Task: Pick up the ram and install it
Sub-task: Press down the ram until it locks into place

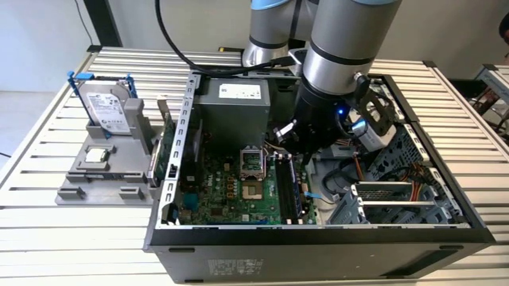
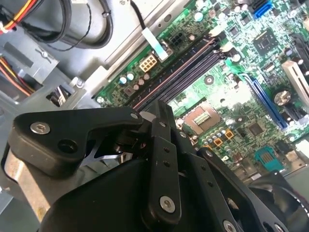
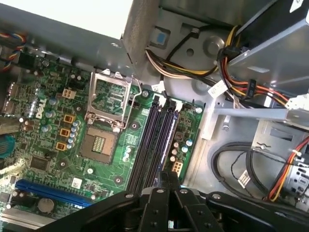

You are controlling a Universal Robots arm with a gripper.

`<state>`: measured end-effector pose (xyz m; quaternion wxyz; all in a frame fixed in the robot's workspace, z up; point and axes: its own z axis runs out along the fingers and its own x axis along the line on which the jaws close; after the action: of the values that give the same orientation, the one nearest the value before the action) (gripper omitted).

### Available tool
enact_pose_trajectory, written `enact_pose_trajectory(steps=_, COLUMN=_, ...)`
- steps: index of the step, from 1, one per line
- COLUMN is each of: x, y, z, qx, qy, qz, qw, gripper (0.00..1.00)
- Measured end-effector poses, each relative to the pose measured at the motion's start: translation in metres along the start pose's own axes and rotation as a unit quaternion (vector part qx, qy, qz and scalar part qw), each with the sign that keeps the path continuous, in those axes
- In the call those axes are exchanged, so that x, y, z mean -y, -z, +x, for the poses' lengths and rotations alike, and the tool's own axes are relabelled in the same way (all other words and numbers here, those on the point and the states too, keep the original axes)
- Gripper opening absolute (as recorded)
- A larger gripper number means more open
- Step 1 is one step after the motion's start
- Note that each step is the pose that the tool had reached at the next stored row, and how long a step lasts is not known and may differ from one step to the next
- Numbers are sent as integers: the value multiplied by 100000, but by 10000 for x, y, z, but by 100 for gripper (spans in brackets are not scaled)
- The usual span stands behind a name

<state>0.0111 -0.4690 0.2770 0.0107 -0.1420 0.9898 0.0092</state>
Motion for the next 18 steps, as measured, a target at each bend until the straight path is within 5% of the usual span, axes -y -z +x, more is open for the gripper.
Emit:
enact_pose_trajectory(steps=8, x=1, y=-65, z=1, qx=175, qy=5599, qz=-1002, qw=99838, gripper=0)
enact_pose_trajectory(steps=15, x=1, y=-98, z=2, qx=492, qy=9765, qz=-2264, qw=99495, gripper=0)
enact_pose_trajectory(steps=18, x=2, y=-101, z=2, qx=880, qy=11169, qz=-3392, qw=99313, gripper=0)
